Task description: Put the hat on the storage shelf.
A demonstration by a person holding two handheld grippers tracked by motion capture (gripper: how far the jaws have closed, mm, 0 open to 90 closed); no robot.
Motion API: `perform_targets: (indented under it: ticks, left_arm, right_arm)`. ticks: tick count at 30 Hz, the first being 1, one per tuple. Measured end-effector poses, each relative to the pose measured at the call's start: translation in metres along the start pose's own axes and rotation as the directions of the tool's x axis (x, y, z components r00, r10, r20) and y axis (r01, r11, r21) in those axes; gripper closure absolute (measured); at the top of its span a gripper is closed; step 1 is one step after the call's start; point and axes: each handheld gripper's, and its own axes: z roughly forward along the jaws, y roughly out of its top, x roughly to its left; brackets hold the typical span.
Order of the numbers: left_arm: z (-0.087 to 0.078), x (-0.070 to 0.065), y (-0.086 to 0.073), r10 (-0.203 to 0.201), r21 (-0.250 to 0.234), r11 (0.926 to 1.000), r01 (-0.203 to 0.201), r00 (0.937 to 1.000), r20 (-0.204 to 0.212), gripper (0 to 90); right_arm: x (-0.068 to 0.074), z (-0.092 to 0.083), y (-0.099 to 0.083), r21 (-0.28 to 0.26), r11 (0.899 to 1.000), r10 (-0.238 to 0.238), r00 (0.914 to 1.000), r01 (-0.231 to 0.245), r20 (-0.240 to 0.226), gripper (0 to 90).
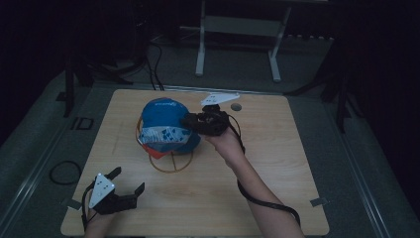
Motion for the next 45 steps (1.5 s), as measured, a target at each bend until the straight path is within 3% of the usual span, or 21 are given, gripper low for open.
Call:
perform_targets:
  ticks: [4,7,9,10,16,17,20,21,27,39,45]
  left_arm:
    - [0.0,0.0,0.0,-0.001,0.0,1.0,0.001,1.0,0.001,2.1]
    - [0.001,0.0,0.0,-0.001,0.003,1.0,0.001,1.0,0.003,2.1]
    - [0.001,0.0,0.0,-0.001,0.003,1.0,0.001,1.0,0.003,2.1]
    - [0.0,-0.001,0.0,-0.002,-0.001,1.0,0.002,1.0,0.003,2.1]
    - [0.0,-0.001,-0.001,-0.003,0.0,1.0,0.003,1.0,0.002,2.1]
    - [0.001,-0.001,-0.001,-0.007,-0.002,1.0,0.007,1.0,0.002,2.1]
    - [0.001,-0.001,-0.001,-0.005,-0.001,1.0,0.005,1.0,0.003,2.1]
    - [0.001,-0.001,-0.001,-0.005,-0.001,1.0,0.005,1.0,0.004,2.1]
    - [0.001,-0.001,-0.001,-0.003,0.002,1.0,0.003,1.0,0.006,2.1]
    - [0.004,-0.002,-0.002,0.006,0.002,1.0,-0.006,0.9999,0.011,2.1]
    - [0.005,-0.001,-0.003,-0.008,0.003,1.0,0.008,0.9999,0.013,2.1]
  right_arm:
    - [0.0,-0.005,-0.001,-0.013,1.0,-0.004,1.0,0.004,-0.001,61.5]
    - [0.001,-0.009,-0.002,-0.03,0.999,-0.013,0.9999,0.013,0.001,51.8]
    - [0.001,-0.011,-0.003,-0.036,0.999,-0.017,0.9999,0.017,0.002,51.8]
    - [0.0,-0.015,-0.005,-0.05,0.999,-0.013,0.9999,0.013,0.003,40.8]
    - [-0.003,-0.023,-0.014,-0.07,0.997,-0.017,0.9997,0.016,-0.017,24.0]
    - [-0.003,-0.024,-0.016,-0.068,0.997,-0.029,0.9995,0.028,-0.014,18.8]
    - [-0.003,-0.026,-0.021,-0.074,0.996,-0.047,0.9988,0.045,-0.017,17.7]
    - [-0.003,-0.028,-0.027,-0.071,0.995,-0.066,0.9977,0.065,-0.015,12.8]
    - [-0.007,-0.034,-0.047,-0.06,0.992,-0.116,0.9928,0.115,-0.029,13.4]
    - [-0.014,-0.043,-0.091,-0.007,0.995,-0.101,0.9938,0.101,-0.047,13.6]
    - [-0.017,-0.048,-0.118,0.016,0.993,-0.115,0.993,0.115,-0.029,13.7]
